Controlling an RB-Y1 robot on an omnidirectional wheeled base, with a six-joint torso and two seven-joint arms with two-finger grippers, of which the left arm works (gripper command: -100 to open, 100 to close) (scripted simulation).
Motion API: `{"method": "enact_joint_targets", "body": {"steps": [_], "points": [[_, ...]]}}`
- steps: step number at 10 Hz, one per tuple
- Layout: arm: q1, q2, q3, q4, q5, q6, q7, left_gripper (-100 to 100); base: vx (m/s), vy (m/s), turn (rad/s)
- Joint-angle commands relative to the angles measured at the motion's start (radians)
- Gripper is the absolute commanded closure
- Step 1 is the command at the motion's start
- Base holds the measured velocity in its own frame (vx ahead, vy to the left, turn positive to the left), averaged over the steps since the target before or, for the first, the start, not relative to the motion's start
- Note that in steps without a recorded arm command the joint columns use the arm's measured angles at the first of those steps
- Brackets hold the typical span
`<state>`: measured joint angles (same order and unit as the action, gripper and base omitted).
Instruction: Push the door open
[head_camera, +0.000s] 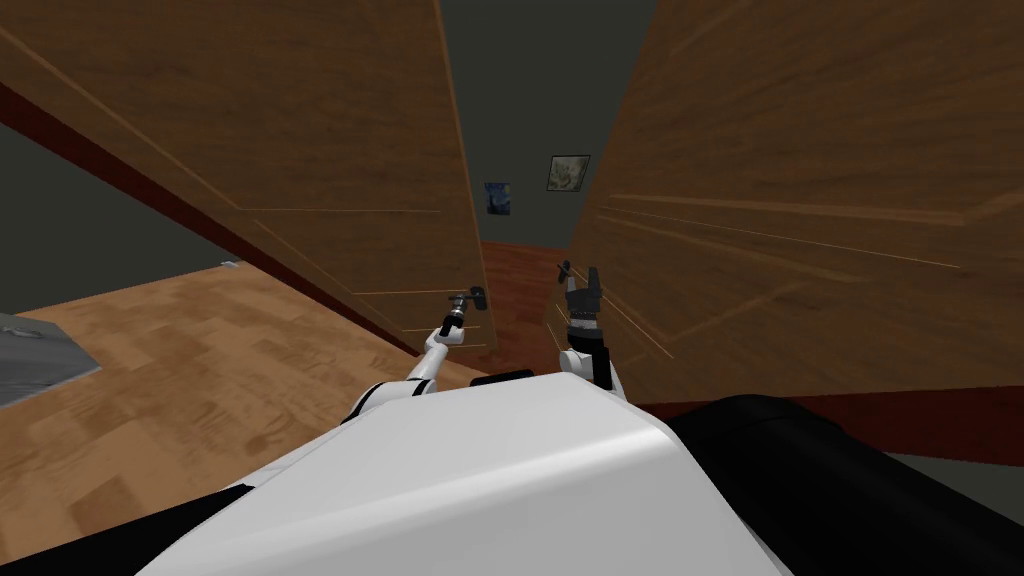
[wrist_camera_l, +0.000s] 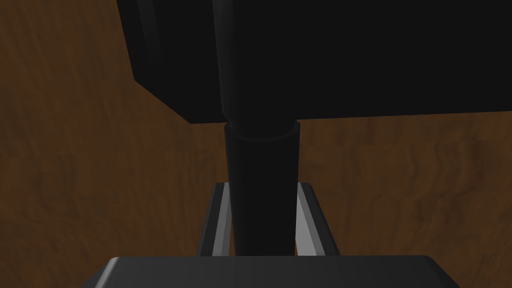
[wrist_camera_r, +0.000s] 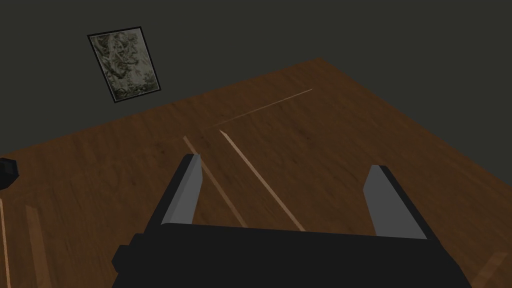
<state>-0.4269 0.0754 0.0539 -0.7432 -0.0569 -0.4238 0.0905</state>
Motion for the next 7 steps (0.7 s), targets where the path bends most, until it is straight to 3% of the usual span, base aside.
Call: {"method": "enact_joint_targets", "body": {"steps": [1, 5, 7], "points": [[-0.027, 0.014, 0.026, 0.036, 0.007, -0.013, -0.008, 100, 0.1, -0.127, 0.088], [-0.023, 0.019, 0.067, 0.036, 0.02, -0.011, -0.02, 100, 0.141, -0.144, 0.082], [-0.022, 0.019, 0.083, 0.035, 0.025, -0.01, -0.025, 100, 0.115, -0.063, 0.029]]}}
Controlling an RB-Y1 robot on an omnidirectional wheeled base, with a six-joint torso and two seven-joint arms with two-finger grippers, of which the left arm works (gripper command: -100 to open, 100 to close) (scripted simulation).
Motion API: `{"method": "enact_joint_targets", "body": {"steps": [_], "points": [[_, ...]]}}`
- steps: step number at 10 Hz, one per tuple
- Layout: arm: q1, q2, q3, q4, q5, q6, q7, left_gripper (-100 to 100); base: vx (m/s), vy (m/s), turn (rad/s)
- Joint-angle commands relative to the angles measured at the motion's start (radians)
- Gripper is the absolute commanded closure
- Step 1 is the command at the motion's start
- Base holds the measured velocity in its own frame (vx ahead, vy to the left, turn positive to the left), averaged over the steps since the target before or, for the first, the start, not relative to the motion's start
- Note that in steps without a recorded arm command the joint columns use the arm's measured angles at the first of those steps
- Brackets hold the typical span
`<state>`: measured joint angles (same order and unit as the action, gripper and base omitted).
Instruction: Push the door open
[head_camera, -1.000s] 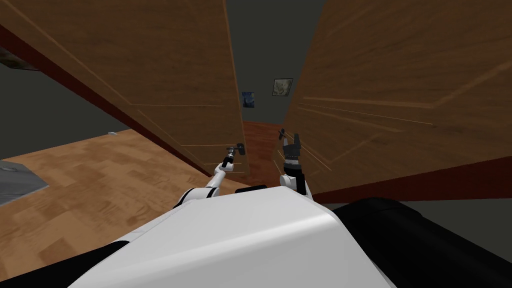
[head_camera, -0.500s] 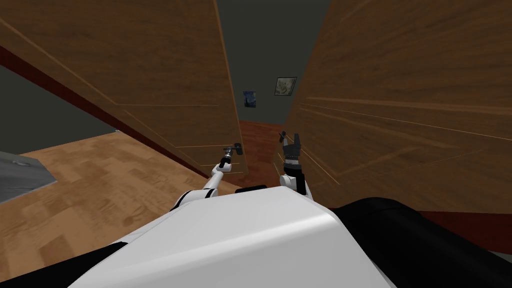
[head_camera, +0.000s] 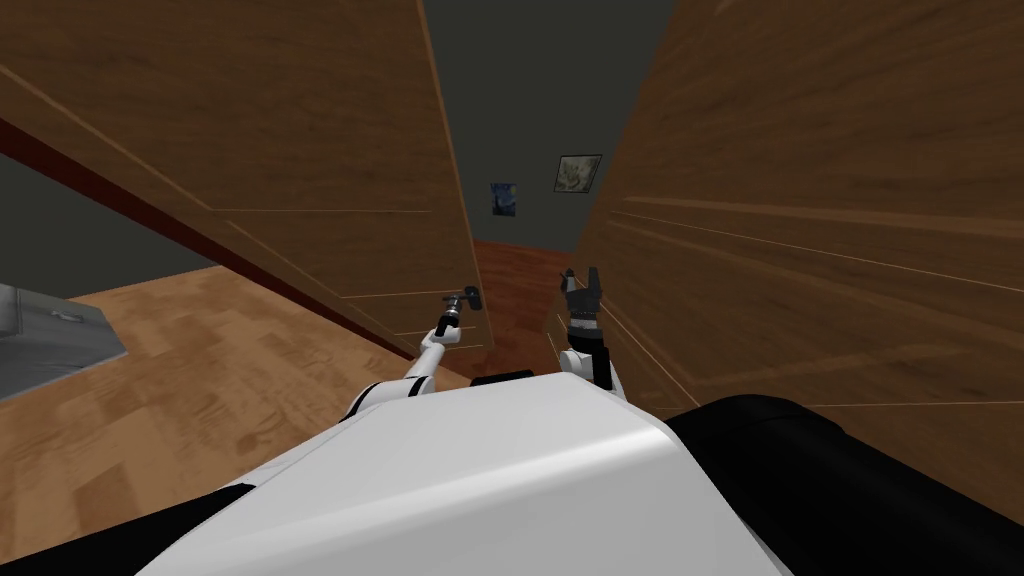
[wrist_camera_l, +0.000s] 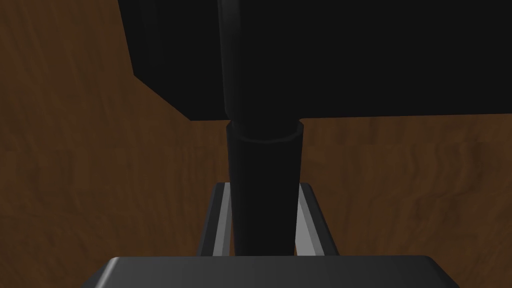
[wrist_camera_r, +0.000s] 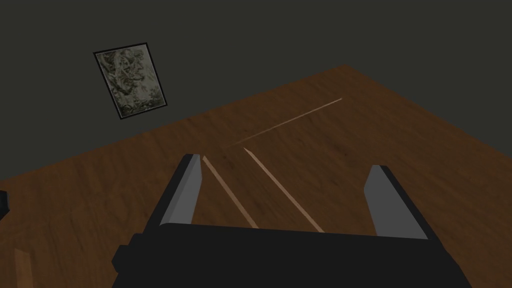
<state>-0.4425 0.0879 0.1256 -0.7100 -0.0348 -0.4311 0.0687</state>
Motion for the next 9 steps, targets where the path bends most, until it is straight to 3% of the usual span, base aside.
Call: {"method": "enact_joint_targets", "body": {"steps": [1, 5, 6, 9], "points": [[-0.005, 0.006, 0.021, 0.002, 0.006, -0.002, -0.006, 100, 0.178, -0.128, 0.075], [-0.003, 0.001, 0.051, 0.001, 0.016, -0.001, -0.014, 100, 0.133, -0.132, 0.072], [0.002, 0.007, 0.05, 0.005, 0.015, -0.001, -0.013, 100, 0.068, -0.046, 0.049], [-0.011, 0.012, 0.092, 0.014, 0.048, -0.014, -0.073, 100, 0.167, -0.003, 0.051]]}}
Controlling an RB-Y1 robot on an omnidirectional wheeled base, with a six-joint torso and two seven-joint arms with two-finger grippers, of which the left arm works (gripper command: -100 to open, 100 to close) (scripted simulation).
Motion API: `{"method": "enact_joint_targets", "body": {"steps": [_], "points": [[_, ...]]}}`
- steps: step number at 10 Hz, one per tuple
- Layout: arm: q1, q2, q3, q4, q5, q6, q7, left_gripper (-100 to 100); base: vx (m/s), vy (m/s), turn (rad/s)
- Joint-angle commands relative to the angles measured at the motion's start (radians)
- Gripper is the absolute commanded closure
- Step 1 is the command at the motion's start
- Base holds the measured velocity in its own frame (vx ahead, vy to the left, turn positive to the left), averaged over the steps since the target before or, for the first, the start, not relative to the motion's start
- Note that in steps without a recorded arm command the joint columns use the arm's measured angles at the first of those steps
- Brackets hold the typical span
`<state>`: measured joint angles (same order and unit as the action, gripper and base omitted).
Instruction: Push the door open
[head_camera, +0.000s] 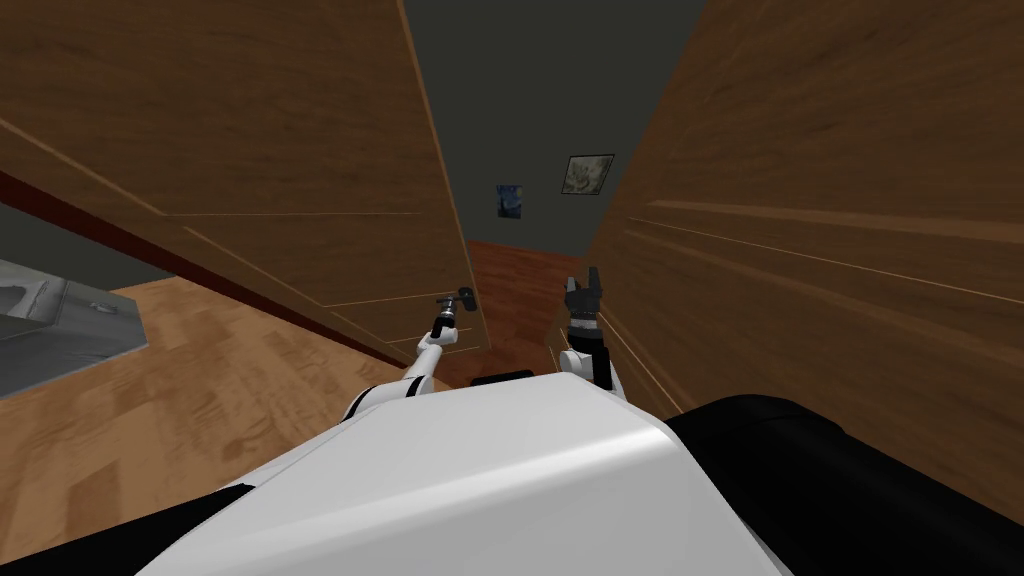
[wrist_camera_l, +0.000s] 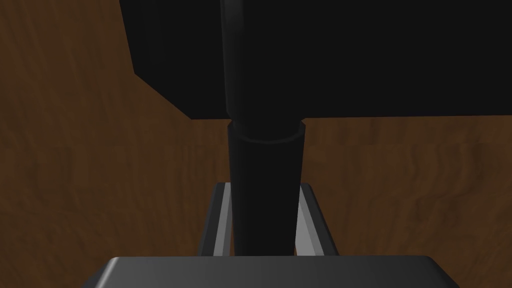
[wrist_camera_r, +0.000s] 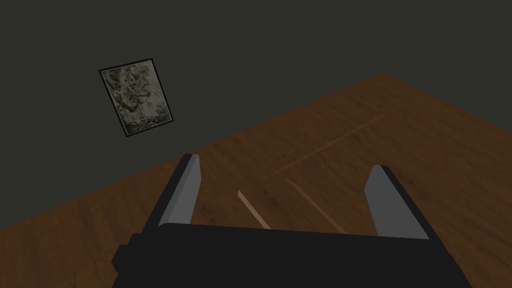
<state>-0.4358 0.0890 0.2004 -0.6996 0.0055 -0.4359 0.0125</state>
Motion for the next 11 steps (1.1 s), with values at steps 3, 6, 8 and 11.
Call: {"method": "enact_joint_targets", "body": {"steps": [3, 6, 8, 11], "points": [[-0.027, 0.01, 0.046, 0.012, 0.031, -0.019, -0.062, 100, 0.166, -0.006, 0.031], [-0.036, 0.006, 0.073, 0.019, 0.053, -0.028, -0.104, 100, 0.161, -0.004, 0.051], [-0.043, 0.002, 0.095, 0.025, 0.071, -0.035, -0.138, 100, 0.077, -0.01, 0.039], [-0.05, -0.003, 0.118, 0.031, 0.089, -0.043, -0.173, 100, 0.135, 0.002, 0.04]]}}
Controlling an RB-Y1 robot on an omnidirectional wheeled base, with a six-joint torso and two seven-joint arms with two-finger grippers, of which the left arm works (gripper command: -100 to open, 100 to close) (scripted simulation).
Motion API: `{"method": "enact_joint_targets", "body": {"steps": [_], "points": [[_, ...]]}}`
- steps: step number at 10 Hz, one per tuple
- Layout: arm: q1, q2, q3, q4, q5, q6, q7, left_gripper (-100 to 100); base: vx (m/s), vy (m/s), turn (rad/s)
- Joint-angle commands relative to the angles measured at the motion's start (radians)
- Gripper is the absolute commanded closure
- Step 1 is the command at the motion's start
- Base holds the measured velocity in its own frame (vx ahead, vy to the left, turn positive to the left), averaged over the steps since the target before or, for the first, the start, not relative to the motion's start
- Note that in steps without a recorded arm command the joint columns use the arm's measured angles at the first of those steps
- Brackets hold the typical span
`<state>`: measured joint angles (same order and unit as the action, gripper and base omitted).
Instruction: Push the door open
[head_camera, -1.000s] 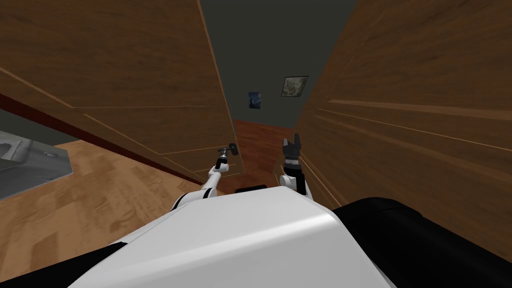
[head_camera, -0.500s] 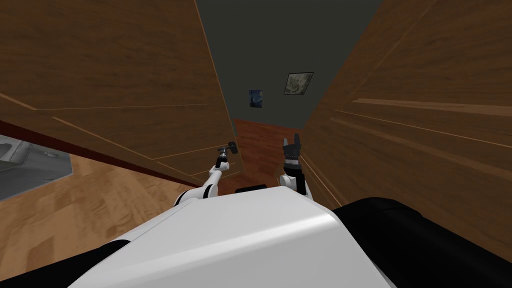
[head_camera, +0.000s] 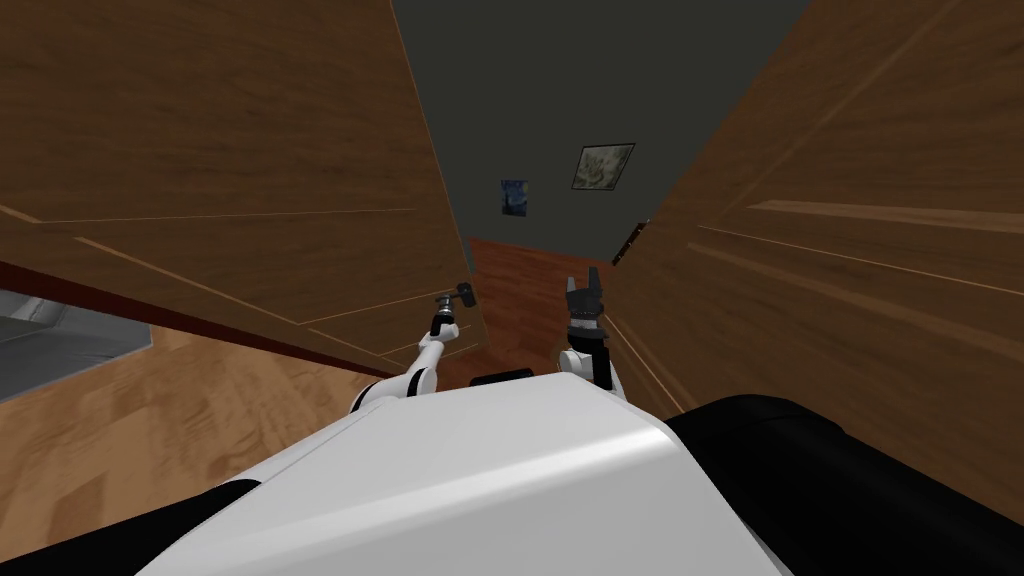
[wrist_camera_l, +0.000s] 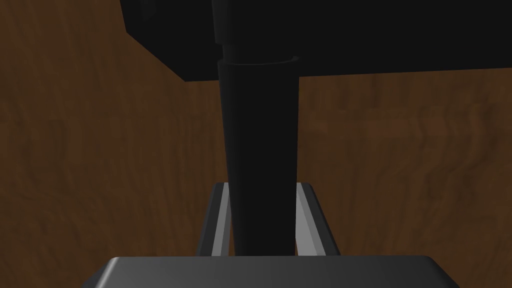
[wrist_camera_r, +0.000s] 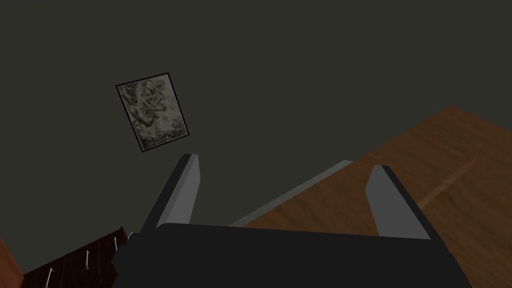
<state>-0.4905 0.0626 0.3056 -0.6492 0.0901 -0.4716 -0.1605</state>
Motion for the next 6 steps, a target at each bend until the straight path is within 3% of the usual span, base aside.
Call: {"method": "enact_joint_targets", "body": {"steps": [1, 6], "points": [[0.0, 0.019, 0.028, -0.015, 0.017, -0.012, -0.024, 100, 0.118, -0.033, 0.062], [-0.013, 0.003, 0.067, 0.0, 0.048, -0.025, -0.084, 100, 0.12, -0.016, 0.056]]}}
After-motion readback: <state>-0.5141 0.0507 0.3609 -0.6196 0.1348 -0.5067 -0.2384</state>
